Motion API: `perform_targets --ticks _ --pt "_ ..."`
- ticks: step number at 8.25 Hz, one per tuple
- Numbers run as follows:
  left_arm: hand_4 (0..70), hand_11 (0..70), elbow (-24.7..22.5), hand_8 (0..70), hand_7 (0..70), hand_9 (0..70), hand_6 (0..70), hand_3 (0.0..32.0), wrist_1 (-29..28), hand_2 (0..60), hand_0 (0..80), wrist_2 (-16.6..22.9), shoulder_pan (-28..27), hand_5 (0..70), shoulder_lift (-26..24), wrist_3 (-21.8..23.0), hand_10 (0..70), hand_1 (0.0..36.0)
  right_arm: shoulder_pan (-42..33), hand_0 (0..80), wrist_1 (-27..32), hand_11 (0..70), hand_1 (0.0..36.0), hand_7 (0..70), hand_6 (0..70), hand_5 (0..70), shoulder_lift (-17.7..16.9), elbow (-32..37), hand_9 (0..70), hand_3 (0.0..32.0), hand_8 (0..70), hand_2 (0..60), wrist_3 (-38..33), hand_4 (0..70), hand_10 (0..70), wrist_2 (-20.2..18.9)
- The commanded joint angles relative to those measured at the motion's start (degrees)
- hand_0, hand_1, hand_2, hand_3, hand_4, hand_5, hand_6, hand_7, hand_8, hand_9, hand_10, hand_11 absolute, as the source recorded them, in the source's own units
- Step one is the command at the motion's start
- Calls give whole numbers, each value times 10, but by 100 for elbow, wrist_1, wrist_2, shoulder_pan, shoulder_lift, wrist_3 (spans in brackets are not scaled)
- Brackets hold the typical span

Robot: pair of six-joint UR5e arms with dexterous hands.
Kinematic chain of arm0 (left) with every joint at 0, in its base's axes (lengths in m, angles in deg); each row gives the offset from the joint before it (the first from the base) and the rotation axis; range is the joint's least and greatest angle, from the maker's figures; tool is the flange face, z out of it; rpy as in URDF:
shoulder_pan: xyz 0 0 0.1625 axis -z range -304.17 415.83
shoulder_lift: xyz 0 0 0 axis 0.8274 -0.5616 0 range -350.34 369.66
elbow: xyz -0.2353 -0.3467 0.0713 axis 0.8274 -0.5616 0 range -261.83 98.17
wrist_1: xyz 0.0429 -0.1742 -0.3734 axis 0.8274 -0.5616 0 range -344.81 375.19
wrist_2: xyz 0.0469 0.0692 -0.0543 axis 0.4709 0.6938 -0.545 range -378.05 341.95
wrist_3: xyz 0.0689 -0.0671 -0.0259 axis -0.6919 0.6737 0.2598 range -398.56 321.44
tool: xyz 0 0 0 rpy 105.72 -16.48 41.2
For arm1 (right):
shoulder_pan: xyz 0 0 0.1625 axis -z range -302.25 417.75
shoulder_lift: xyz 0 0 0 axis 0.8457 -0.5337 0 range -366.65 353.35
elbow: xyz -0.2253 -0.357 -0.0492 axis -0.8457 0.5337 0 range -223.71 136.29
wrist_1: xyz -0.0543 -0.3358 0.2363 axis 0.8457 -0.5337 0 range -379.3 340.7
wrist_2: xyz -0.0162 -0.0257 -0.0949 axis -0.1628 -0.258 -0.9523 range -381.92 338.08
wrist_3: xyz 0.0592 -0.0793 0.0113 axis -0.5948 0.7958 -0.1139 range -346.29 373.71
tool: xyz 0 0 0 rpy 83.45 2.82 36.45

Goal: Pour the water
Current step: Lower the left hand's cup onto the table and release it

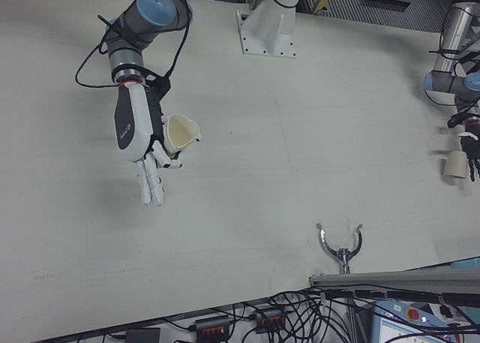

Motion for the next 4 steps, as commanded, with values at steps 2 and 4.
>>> perform_targets --ticks 2,4 --pt "3 83 -47 0 0 0 3 38 -7 0 465 -35 -6 0 48 29 47 121 8 456 0 104 149 48 64 700 -5 21 0 0 2 326 -8 269 68 0" --pt "2 69 -179 0 5 0 12 48 2 0 459 -8 3 0 127 37 39 101 34 456 174 104 138 60 67 700 4 537 0 0 3 277 -96 240 68 26"
